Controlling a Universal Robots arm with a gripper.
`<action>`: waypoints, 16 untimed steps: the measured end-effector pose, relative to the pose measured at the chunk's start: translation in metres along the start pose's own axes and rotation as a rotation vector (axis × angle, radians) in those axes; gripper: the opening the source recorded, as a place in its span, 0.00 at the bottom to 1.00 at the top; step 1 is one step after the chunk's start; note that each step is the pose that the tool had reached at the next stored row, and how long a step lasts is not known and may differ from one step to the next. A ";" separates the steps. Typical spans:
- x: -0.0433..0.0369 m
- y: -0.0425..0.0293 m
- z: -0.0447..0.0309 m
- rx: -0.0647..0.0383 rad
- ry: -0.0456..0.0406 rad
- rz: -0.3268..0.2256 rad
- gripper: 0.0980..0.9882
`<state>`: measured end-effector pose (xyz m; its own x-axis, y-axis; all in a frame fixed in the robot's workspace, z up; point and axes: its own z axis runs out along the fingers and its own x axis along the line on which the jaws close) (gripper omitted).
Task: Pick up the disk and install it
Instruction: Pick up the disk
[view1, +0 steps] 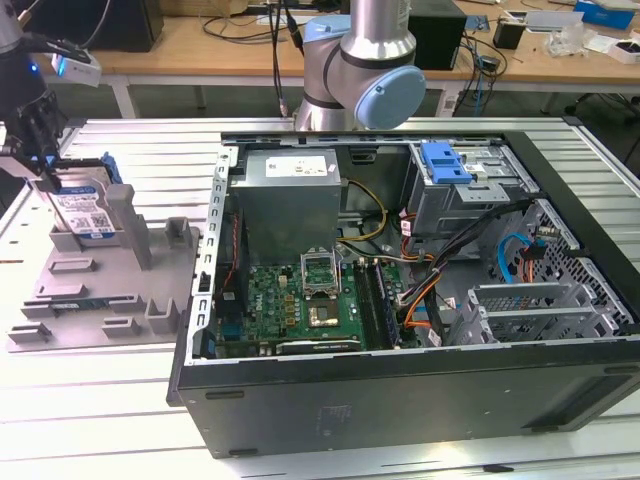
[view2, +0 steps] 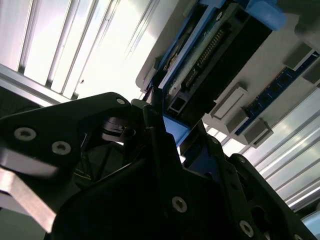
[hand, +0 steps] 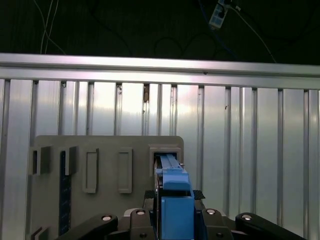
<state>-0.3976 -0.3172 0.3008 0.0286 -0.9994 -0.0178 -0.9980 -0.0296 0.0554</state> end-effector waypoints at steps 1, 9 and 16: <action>0.0000 0.0001 -0.0014 0.000 0.0001 0.000 0.30; -0.0007 0.0007 -0.0131 0.000 0.0001 0.000 0.30; -0.0020 0.0015 -0.0281 0.000 0.0001 0.000 0.30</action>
<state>-0.3976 -0.3157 0.3289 0.0286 -0.9994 -0.0177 -0.9980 -0.0296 0.0551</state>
